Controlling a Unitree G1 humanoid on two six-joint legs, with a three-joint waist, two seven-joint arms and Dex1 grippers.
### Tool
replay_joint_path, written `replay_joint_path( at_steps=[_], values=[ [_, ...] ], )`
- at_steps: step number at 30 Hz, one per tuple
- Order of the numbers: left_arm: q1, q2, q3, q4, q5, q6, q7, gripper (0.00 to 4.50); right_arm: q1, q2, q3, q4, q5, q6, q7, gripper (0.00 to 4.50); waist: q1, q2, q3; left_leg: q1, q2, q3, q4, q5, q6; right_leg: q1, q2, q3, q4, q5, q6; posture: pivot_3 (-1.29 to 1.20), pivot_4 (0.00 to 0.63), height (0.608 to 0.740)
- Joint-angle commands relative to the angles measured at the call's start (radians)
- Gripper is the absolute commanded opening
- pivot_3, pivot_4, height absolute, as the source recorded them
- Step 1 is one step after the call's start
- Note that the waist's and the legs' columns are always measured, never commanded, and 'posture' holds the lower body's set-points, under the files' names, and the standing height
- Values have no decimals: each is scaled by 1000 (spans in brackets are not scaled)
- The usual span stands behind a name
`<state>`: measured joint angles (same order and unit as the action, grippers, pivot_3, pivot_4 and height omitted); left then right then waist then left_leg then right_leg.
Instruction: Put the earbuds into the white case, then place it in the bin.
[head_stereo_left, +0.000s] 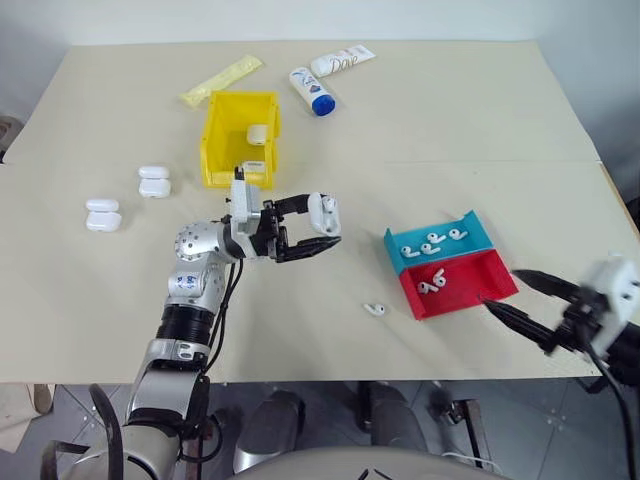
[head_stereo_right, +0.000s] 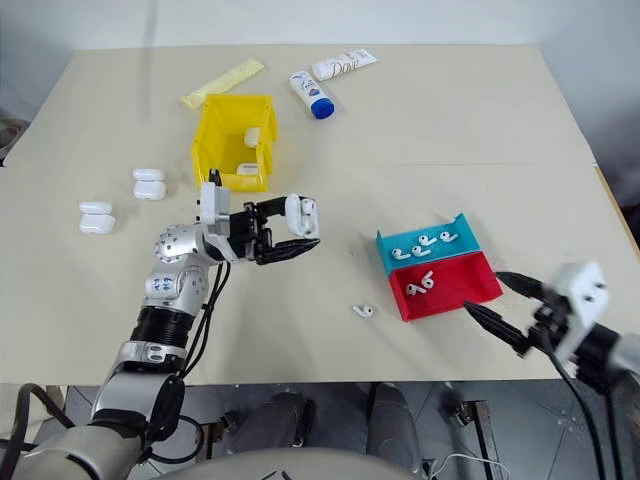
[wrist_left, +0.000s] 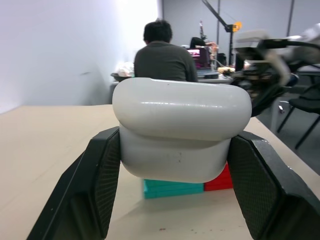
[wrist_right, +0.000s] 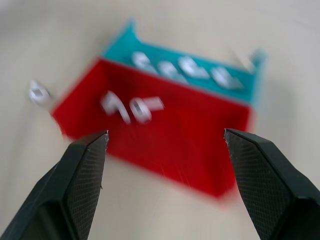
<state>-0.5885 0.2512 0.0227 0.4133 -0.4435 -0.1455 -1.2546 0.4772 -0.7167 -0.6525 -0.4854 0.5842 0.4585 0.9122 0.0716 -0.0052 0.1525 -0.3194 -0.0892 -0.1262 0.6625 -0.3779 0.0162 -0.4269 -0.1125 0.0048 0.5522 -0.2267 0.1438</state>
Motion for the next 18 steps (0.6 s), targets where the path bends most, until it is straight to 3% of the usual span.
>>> replay_joint_path(
  at_steps=[1,4,9,14,18],
  values=[
    [-20,9,18,7,-3,-19,6,2810,72,35,-99,-94,34,5,-25,3822,0,0,0,0,0,0,0,0,0,0,0,0,0,0,0,0,150,740],
    [-21,8,19,13,-1,-24,10,2810,85,35,-117,-126,44,17,-50,3822,-2,0,0,0,0,0,0,0,0,0,0,0,0,0,0,0,150,740],
    [-4,-6,11,-11,-1,-33,26,2810,-45,-82,-44,-121,20,91,-103,3822,-3,0,0,0,0,0,0,0,0,0,0,0,0,0,0,0,150,740],
    [60,-42,-12,-98,-4,-38,62,2810,-388,-282,207,37,-63,168,-119,3822,-17,1,1,0,0,1,1,0,0,0,-1,0,0,0,0,0,150,740],
    [136,-61,-28,-199,-6,-23,112,2810,-661,-388,458,203,-148,201,-30,3822,-19,2,1,-1,1,-2,-1,1,-1,-1,0,-2,-1,-1,-1,0,150,740]
  ],
)
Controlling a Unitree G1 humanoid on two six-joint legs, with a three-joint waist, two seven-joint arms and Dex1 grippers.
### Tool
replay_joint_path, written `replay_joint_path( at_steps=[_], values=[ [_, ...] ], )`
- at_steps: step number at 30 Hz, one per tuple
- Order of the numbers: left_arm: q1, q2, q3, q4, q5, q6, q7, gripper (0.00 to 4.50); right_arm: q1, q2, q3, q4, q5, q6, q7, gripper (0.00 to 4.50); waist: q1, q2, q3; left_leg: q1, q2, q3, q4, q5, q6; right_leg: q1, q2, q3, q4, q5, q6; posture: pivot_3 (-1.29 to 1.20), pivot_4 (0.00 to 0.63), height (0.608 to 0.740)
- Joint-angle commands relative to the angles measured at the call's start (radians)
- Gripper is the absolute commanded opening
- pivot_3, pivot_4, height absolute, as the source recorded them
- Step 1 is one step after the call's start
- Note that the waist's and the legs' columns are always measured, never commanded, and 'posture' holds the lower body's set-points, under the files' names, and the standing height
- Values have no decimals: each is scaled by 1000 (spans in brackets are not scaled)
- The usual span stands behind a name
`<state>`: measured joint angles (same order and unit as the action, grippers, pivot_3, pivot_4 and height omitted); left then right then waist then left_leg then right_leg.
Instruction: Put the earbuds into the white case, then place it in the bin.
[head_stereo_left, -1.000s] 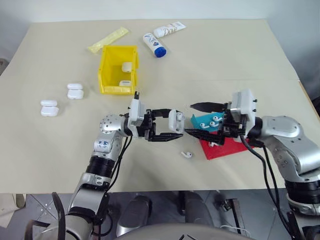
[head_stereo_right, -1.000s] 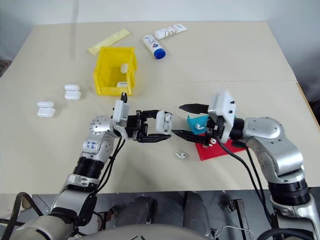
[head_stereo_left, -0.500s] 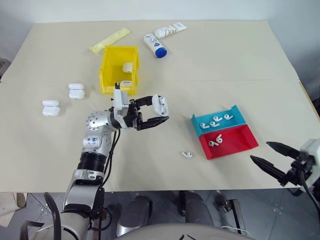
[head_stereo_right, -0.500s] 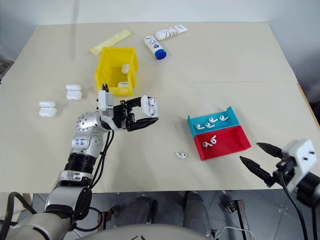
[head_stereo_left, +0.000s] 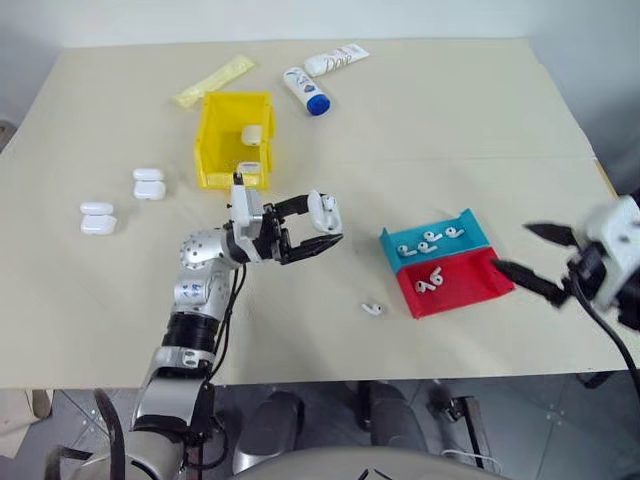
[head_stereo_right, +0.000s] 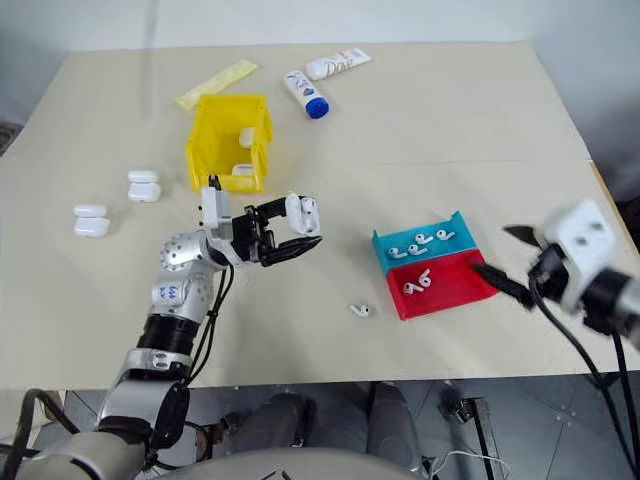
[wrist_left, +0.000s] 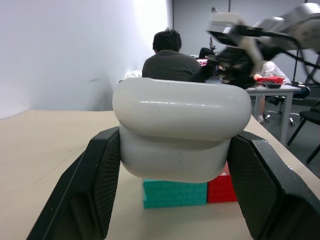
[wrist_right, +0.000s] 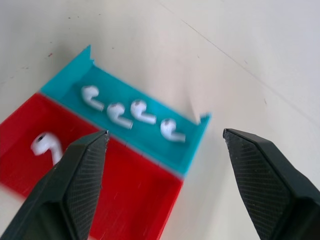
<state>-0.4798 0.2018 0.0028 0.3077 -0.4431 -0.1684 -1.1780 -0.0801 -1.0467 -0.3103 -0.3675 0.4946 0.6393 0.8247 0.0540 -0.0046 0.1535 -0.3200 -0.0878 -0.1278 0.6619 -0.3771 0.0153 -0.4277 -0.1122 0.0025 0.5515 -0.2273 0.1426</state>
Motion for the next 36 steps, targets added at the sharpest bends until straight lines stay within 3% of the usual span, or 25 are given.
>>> replay_joint_path(
  at_steps=[1,3,5,9,21,36],
  values=[
    [43,-12,-13,-116,-7,6,46,2810,-141,-71,152,111,-74,15,76,3822,0,1,0,0,-1,1,0,0,0,0,-1,0,0,0,0,0,150,740],
    [78,-11,-20,-157,-6,10,63,2810,-263,-76,262,196,-120,15,137,3822,0,0,0,0,-1,0,0,0,0,0,-1,0,-1,0,0,0,150,740],
    [109,-8,-26,-192,-5,14,80,2810,-364,-67,350,270,-170,4,184,3454,-3,1,0,0,-1,1,1,0,1,0,-1,1,-1,0,1,0,150,740],
    [154,-3,-36,-251,-4,23,110,2810,-524,-39,484,384,-266,-47,269,2262,-4,1,0,0,-1,1,1,0,0,0,-1,1,0,0,1,0,150,740],
    [198,6,-59,-295,-7,17,129,2810,-757,80,683,626,-481,-113,409,2262,-4,1,0,-1,-1,1,1,0,0,-1,-1,1,0,0,1,0,150,740],
    [233,1,-74,-328,-7,11,151,2810,-838,163,724,796,-618,-163,469,2262,-7,2,0,0,-2,1,1,1,0,-1,-1,1,1,0,1,0,150,740]
  ],
)
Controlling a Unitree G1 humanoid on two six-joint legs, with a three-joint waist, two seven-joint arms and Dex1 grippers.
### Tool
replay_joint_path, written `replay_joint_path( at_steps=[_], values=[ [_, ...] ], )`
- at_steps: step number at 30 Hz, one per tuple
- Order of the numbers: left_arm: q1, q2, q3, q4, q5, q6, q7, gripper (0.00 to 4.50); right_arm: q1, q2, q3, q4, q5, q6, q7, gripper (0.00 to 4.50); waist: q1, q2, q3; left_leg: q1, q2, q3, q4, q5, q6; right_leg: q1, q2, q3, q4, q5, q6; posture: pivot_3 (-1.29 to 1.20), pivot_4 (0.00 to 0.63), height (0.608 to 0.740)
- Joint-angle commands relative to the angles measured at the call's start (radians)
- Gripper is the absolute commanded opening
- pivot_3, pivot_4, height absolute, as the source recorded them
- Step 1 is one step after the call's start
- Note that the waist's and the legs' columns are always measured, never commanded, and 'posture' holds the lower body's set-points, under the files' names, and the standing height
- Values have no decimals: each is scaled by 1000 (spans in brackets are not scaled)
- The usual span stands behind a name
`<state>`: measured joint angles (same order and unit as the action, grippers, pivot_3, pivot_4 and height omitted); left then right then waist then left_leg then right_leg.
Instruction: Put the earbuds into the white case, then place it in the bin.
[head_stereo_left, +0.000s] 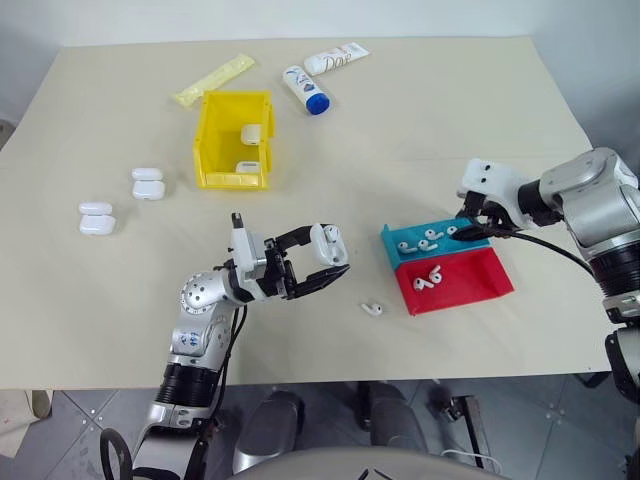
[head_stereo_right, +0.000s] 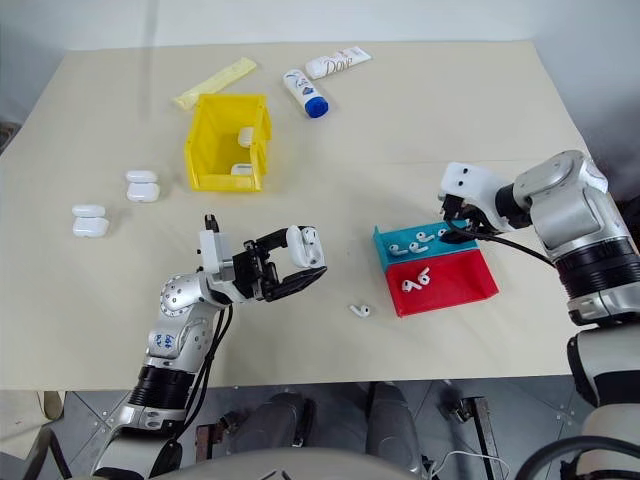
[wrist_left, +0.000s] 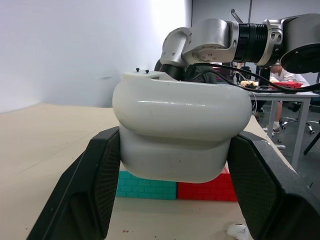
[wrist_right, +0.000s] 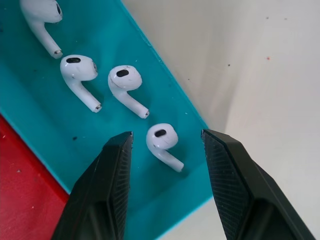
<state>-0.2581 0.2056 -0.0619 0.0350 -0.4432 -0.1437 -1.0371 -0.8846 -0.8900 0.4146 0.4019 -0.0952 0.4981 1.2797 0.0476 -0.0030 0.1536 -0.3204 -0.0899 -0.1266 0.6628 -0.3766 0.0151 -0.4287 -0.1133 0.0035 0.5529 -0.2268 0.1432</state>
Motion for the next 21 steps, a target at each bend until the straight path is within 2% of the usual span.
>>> replay_joint_path(
  at_steps=[1,21],
  values=[
    [14,-2,-10,-59,-6,-14,12,2810,-38,9,5,37,-39,-31,19,2262,-1,0,0,0,0,0,0,0,0,0,0,0,0,0,0,0,150,740],
    [41,4,-18,-89,-1,-14,58,2810,-93,69,-8,105,-112,-104,61,2262,-11,0,0,0,0,0,0,0,0,0,0,0,2,0,0,0,150,740]
  ],
)
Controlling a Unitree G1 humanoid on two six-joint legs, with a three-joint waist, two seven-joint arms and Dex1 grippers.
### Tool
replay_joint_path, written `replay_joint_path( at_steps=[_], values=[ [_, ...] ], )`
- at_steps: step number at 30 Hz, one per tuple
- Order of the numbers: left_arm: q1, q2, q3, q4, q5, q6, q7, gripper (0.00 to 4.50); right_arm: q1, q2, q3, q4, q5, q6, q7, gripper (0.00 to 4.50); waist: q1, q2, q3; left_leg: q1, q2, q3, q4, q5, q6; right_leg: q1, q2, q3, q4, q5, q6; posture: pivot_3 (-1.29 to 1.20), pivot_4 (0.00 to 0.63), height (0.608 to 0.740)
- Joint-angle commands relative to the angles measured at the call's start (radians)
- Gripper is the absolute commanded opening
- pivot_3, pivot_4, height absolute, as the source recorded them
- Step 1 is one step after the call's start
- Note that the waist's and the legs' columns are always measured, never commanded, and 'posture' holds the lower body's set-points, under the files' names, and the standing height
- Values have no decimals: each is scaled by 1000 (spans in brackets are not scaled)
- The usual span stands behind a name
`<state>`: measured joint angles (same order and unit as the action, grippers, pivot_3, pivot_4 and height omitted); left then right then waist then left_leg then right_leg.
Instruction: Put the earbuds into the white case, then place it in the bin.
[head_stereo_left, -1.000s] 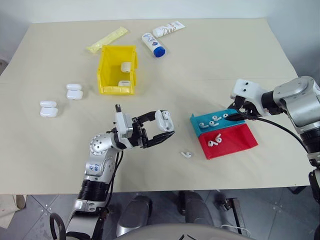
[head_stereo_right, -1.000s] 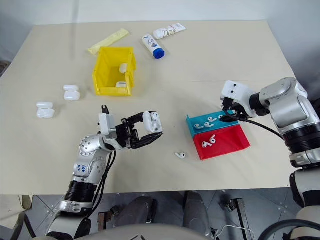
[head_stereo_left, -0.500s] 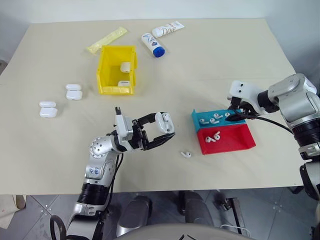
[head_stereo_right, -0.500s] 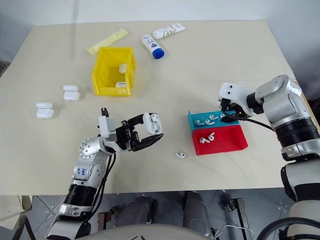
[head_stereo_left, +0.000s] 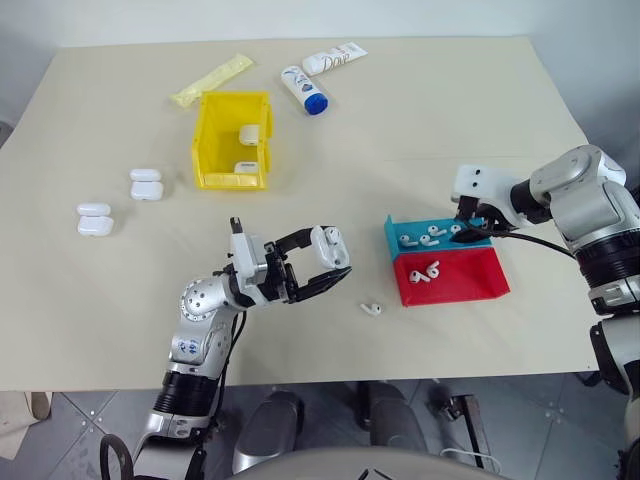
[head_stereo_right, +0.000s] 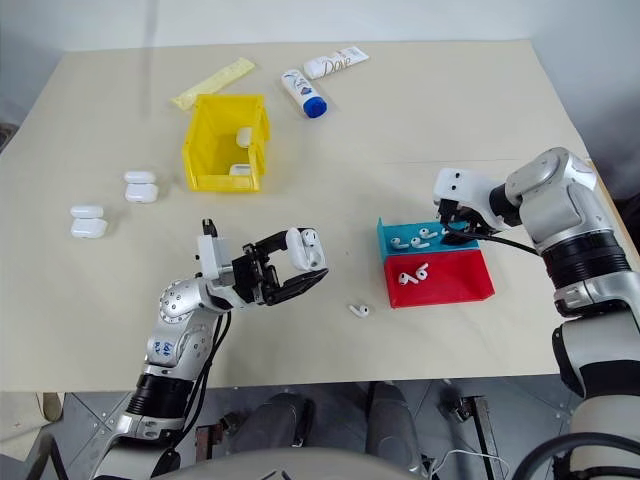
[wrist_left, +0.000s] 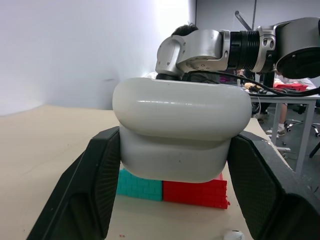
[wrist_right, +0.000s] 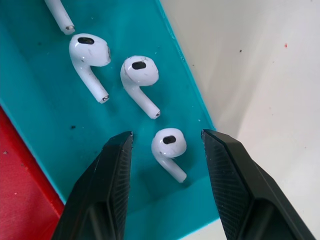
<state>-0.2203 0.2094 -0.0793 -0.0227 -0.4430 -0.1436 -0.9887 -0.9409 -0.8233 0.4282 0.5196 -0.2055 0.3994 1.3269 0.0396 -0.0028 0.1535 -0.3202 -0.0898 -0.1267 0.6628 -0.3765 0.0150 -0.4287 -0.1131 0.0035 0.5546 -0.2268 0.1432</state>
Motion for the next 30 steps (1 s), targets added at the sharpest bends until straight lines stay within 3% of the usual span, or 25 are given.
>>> replay_joint_path(
  at_steps=[1,30],
  values=[
    [3,1,0,-30,-2,-15,10,2810,-40,4,-21,-18,-2,-4,21,2262,-4,0,0,0,0,0,0,0,0,0,0,0,0,0,0,0,150,740],
    [14,2,-2,-42,2,-29,38,2810,-83,93,-11,65,-31,-51,20,2262,-15,0,0,0,0,0,0,0,0,0,0,0,2,0,0,0,150,740]
  ],
)
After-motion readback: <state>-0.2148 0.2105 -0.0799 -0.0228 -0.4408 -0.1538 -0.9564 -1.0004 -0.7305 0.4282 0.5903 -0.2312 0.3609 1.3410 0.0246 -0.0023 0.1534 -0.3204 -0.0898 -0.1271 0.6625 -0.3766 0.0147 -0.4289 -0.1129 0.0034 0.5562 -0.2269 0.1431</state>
